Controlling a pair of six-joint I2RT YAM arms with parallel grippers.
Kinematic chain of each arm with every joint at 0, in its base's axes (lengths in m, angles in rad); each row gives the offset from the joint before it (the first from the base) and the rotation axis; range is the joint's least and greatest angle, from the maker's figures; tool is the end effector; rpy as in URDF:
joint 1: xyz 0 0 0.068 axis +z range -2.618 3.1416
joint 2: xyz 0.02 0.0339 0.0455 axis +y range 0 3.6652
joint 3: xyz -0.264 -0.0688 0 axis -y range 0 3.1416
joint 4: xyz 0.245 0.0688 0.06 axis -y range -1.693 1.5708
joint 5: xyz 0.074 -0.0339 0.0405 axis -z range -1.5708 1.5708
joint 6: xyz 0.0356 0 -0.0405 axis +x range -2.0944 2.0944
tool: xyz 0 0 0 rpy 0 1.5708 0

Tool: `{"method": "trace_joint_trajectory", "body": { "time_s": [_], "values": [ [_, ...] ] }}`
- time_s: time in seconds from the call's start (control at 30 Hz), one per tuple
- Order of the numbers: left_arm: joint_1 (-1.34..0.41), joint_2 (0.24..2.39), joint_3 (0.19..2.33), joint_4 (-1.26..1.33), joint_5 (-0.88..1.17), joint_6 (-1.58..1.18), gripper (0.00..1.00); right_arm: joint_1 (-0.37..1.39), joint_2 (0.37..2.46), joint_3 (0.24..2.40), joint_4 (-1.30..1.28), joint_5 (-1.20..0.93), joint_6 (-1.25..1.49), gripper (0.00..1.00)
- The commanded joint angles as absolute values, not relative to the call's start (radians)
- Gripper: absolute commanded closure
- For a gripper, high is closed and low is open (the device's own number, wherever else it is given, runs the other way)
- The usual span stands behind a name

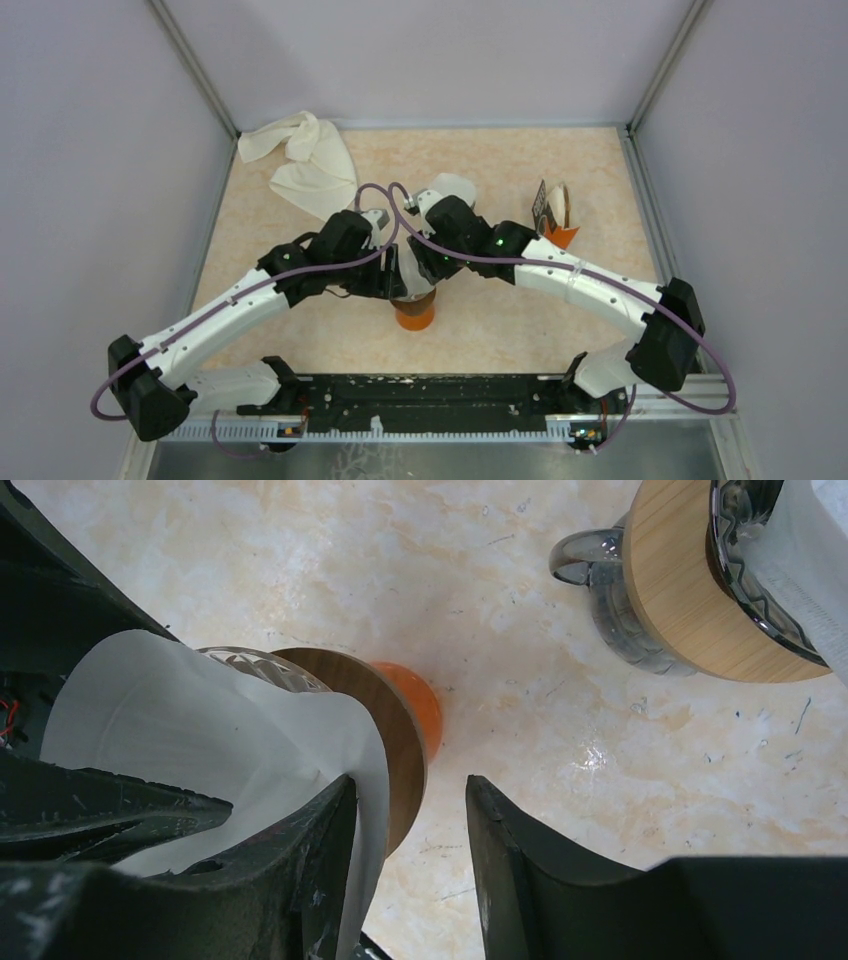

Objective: Place the coffee filter in the dripper
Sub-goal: Place the coffee filter in the coffee dripper.

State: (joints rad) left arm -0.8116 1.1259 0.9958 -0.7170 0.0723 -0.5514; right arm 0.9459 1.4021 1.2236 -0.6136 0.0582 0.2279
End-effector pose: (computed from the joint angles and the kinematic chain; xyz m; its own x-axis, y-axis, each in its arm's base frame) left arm 0.1562 -0.1683 0.2974 -0.8356 0.1215 -0.5357 0.3741 0.8400 -0.3930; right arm 0.1797 0.2456 0.3113 -0.5832 -0.4229 -0.6935 -0.6713 0.7316 0.1183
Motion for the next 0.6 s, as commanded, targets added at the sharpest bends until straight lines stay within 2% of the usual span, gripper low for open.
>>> {"method": "trace_joint_trajectory", "body": {
  "time_s": [0.0, 0.13, 0.57],
  "values": [
    [-0.81, 1.131, 0.977, -0.704, 0.088, -0.533, 0.31, 0.939, 1.376, 1.236, -0.581, 0.054, 0.22, 0.54],
    [-0.81, 1.128, 0.969, -0.7, 0.092, -0.532, 0.31, 0.94, 1.349, 1.242, -0.588, 0.041, 0.215, 0.53],
    [-0.81, 1.129, 0.966, -0.677, 0.108, -0.529, 0.31, 0.94, 1.311, 1.242, -0.604, -0.088, 0.191, 0.3]
  ]
}}
